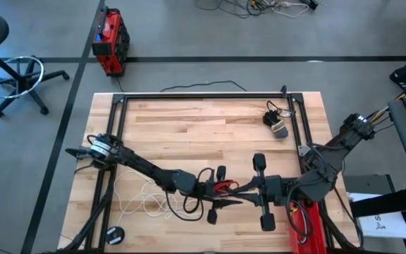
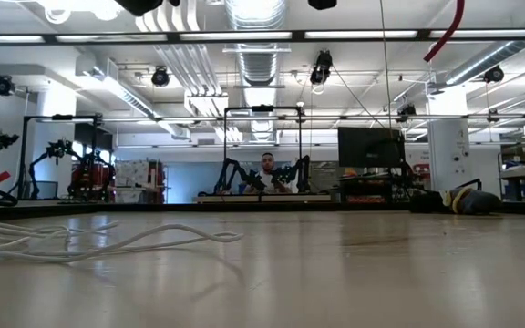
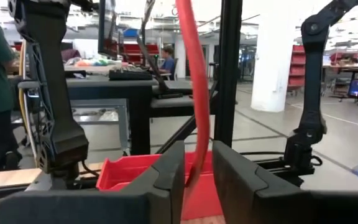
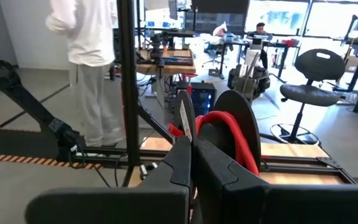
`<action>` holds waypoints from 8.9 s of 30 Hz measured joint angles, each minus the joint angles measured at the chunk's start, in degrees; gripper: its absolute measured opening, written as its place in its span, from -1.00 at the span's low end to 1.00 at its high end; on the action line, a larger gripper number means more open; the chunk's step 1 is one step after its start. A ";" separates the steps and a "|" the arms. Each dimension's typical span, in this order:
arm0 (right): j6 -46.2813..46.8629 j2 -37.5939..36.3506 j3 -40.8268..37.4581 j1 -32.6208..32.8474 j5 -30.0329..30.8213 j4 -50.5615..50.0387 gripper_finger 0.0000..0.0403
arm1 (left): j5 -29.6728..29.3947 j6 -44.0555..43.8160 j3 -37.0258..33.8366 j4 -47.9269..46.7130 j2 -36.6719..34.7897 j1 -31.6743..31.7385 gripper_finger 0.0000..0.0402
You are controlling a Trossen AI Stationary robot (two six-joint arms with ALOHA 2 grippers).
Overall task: Coil cords
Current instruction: Coil the red wire onto the spool
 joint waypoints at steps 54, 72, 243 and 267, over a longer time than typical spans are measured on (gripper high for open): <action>20.62 1.56 0.07 -0.57 -6.77 -37.07 -1.00 | -7.15 6.16 4.64 -54.63 -28.92 -10.11 -1.00; 0.31 9.99 0.23 -5.91 -33.09 -12.37 -1.00 | 3.22 11.59 22.21 -72.21 -19.82 -5.91 -1.00; 16.72 8.28 -18.41 -17.14 -29.48 -37.55 -0.50 | -2.95 -5.78 -4.94 -31.72 7.28 7.48 -1.00; 20.29 6.03 -44.13 -13.04 -19.60 0.60 -0.76 | -1.95 -16.46 -5.07 -26.28 10.73 7.56 -1.00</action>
